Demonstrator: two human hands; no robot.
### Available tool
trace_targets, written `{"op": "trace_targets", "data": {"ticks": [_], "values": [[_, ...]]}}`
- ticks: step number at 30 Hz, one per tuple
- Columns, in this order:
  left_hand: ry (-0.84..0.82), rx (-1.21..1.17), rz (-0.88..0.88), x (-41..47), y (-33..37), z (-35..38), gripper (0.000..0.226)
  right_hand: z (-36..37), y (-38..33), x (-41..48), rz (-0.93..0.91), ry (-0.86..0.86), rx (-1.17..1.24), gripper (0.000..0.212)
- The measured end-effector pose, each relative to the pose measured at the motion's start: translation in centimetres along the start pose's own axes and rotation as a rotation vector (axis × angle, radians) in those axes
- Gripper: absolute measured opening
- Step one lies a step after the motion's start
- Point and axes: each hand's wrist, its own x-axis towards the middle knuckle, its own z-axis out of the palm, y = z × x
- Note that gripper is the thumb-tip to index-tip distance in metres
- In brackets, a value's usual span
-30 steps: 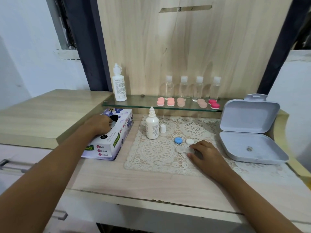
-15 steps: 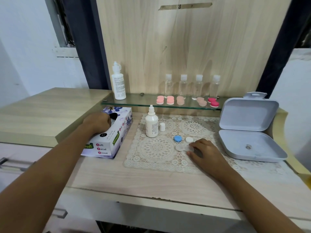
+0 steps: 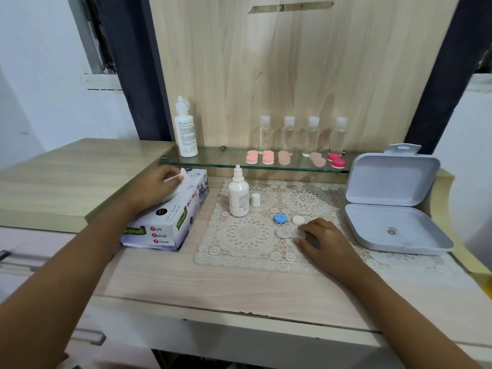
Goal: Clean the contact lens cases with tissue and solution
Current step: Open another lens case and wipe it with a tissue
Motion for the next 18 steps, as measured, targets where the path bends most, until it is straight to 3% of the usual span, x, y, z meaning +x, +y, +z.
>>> {"op": "trace_targets", "data": {"ticks": [2, 4, 8, 11, 15, 18], "values": [[-0.037, 0.143, 0.009, -0.3, 0.4, 0.0, 0.031, 0.0, 0.0, 0.0, -0.001, 0.000, 0.001, 0.028], [-0.012, 0.212, 0.001, -0.6, 0.7, 0.2, 0.033, 0.0, 0.1, 0.0, -0.004, -0.002, -0.001, 0.027], [0.137, -0.100, -0.069, -1.3, 2.2, 0.3, 0.018, 0.1, 0.1, 0.0, -0.006, 0.001, -0.002, 0.026], [0.252, -0.196, -0.003, -1.6, 3.8, -0.3, 0.007, 0.1, 0.2, 0.0, -0.010, 0.001, 0.001, 0.026], [0.217, -0.416, 0.071, -3.3, 6.6, -0.5, 0.010, 0.0, 0.1, 0.0, -0.005, -0.008, -0.002, 0.027], [0.167, -0.342, 0.101, -4.6, 8.3, 0.9, 0.012, 0.0, 0.1, -0.1, 0.007, -0.015, 0.001, 0.027]]}}
